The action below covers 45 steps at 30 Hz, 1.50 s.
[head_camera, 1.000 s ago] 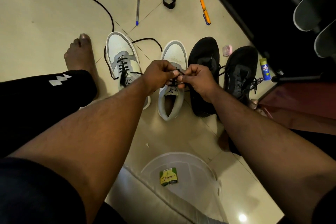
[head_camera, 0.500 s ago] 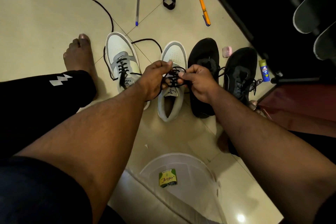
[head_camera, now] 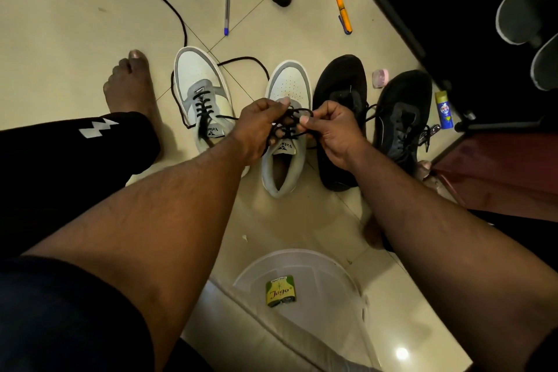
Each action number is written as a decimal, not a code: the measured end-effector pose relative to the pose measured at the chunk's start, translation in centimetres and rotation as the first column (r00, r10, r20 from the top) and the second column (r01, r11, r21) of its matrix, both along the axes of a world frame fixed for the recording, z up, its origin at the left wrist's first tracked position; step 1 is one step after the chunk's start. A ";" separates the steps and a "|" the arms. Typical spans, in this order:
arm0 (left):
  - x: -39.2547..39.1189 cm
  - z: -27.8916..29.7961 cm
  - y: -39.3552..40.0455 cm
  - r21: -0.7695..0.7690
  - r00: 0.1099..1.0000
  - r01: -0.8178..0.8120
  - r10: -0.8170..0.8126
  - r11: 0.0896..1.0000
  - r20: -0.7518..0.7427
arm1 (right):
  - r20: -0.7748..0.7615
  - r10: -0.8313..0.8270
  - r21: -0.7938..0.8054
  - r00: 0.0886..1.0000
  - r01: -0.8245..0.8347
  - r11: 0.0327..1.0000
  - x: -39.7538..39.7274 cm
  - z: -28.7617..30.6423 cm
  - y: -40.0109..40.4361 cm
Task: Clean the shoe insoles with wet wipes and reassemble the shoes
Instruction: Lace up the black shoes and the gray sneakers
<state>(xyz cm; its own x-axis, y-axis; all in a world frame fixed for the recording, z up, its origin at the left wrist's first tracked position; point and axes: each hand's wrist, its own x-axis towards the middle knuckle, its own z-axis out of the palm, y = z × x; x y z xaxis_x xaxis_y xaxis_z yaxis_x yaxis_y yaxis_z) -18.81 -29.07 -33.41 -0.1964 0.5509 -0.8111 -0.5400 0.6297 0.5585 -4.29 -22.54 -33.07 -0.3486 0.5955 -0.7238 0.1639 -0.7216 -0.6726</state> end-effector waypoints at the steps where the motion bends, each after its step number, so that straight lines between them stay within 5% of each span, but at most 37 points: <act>1: 0.2 0.1 -0.2 0.009 0.999 0.049 -0.049 0.999 -0.013 | 0.004 -0.001 0.005 1.000 0.001 1.000 0.1 -0.1 -0.1; 7: 0.9 -0.3 -0.3 -0.007 0.982 0.104 -0.103 0.995 -0.159 | 0.025 -0.025 0.037 0.999 0.024 0.999 0.3 -0.7 -0.6; 10: 0.8 -0.6 0.4 -0.123 0.987 -0.016 -0.004 0.992 -0.160 | 0.098 0.116 0.259 0.988 -0.138 0.956 0.1 -0.6 -0.6; 11: 0.8 -0.6 0.5 -0.157 0.988 -0.026 0.001 0.987 -0.156 | 0.165 0.227 0.404 0.960 -0.275 0.873 0.1 -0.5 -0.4; 13: 0.8 -0.5 0.5 -0.199 0.988 -0.019 -0.012 0.980 -0.151 | 0.366 0.462 0.604 0.808 -0.584 0.543 0.0 -0.1 -0.1; 14: 0.8 -0.4 0.4 -0.203 0.988 -0.020 -0.012 0.979 -0.151 | 0.460 0.525 0.618 0.716 -0.683 0.390 -0.1 0.2 0.0; 16: 0.8 -0.6 0.4 -0.200 0.989 -0.040 0.009 0.979 -0.150 | 0.537 0.571 0.597 0.621 -0.758 0.263 -0.2 0.6 0.1; 18: 0.9 -0.3 0.3 -0.156 0.993 -0.041 0.022 0.987 -0.117 | 0.514 0.606 0.532 0.607 -0.780 0.330 -0.4 0.7 0.3; 22: 0.8 0.8 0.2 -0.071 1.000 -0.024 0.025 0.997 0.008 | 0.119 0.581 0.093 0.805 -0.591 0.801 -0.9 0.8 1.7; 24: 0.6 1.0 0.3 -0.057 0.999 0.042 -0.042 0.998 -0.006 | -0.027 0.510 -0.087 0.860 -0.510 0.856 -0.6 0.5 2.0; 27: 0.2 1.2 0.2 -0.025 0.897 0.327 -0.319 0.945 -0.305 | -0.091 0.401 -0.197 0.912 -0.411 0.890 0.0 -0.3 1.9; 31: -0.9 1.0 -0.4 -0.011 0.717 0.626 -0.580 0.780 -0.386 | -0.056 0.286 -0.184 0.957 -0.291 0.939 0.0 -0.4 1.6; 35: -1.6 1.0 -0.8 -0.064 0.644 0.672 -0.624 0.738 -0.443 | 0.056 0.282 -0.189 0.958 -0.267 0.945 -0.1 0.0 1.3; 39: -1.7 1.2 -1.4 -0.484 0.157 0.714 -0.789 0.506 -0.594 | 0.456 0.238 -0.078 0.858 -0.228 0.971 0.1 1.0 2.4; 45: -2.2 1.6 -1.8 -0.687 -0.035 0.644 -0.884 0.337 -0.466 | 0.655 0.008 0.000 0.756 -0.011 1.000 0.7 0.3 2.5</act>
